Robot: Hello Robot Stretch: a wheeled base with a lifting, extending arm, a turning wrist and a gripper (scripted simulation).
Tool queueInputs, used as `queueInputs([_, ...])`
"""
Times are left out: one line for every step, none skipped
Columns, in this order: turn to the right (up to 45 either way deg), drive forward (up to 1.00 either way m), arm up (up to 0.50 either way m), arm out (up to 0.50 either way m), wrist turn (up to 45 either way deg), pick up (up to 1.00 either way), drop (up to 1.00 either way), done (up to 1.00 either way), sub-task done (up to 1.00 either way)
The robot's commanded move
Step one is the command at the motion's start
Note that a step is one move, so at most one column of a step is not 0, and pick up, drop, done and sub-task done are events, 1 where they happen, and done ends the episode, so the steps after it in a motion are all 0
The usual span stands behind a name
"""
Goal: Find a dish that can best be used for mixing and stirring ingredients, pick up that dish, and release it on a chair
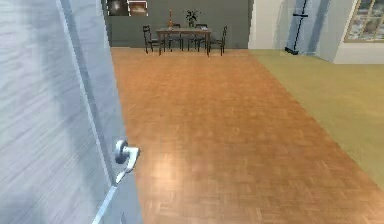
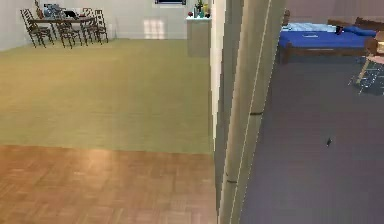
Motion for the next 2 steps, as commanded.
queueInputs([45.0, 0.00, 0.00, 0.00, 0.0, 0.00, 0.00, 0.00, 0.00])
queueInputs([21.0, 0.00, 0.00, 0.00, 0.0, 0.00, 0.00, 0.00, 0.00])
